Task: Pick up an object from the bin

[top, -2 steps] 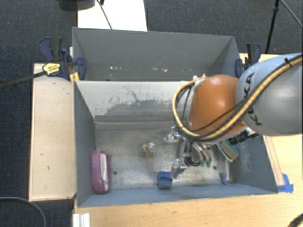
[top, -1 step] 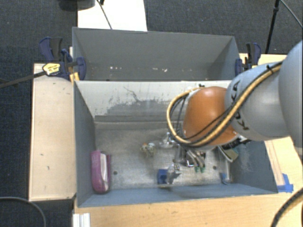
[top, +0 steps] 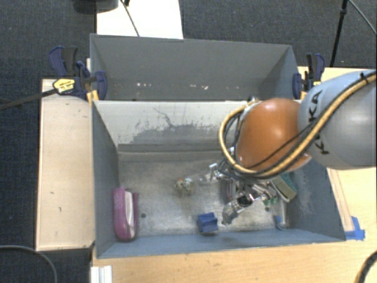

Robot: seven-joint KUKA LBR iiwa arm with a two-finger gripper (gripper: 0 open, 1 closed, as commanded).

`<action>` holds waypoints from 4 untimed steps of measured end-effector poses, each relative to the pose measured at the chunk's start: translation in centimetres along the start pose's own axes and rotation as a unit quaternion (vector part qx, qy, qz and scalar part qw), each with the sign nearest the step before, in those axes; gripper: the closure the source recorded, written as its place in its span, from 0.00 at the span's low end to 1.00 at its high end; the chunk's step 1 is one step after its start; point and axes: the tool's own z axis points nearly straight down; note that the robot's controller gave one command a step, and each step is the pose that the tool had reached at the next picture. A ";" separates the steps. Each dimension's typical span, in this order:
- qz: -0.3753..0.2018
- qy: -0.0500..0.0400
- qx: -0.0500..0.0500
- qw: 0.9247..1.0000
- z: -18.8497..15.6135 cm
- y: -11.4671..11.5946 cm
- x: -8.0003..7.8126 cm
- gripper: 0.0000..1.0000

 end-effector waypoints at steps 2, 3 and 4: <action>-0.179 -0.005 0.002 0.984 5.3 3.1 0.1 0.00; -0.176 -0.006 0.001 0.984 5.2 3.2 0.0 1.00; -0.307 -0.001 0.001 0.952 -7.0 2.5 0.0 1.00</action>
Offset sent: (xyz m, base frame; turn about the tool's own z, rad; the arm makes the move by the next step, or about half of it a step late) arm -0.0206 -0.0119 -0.0549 -0.1795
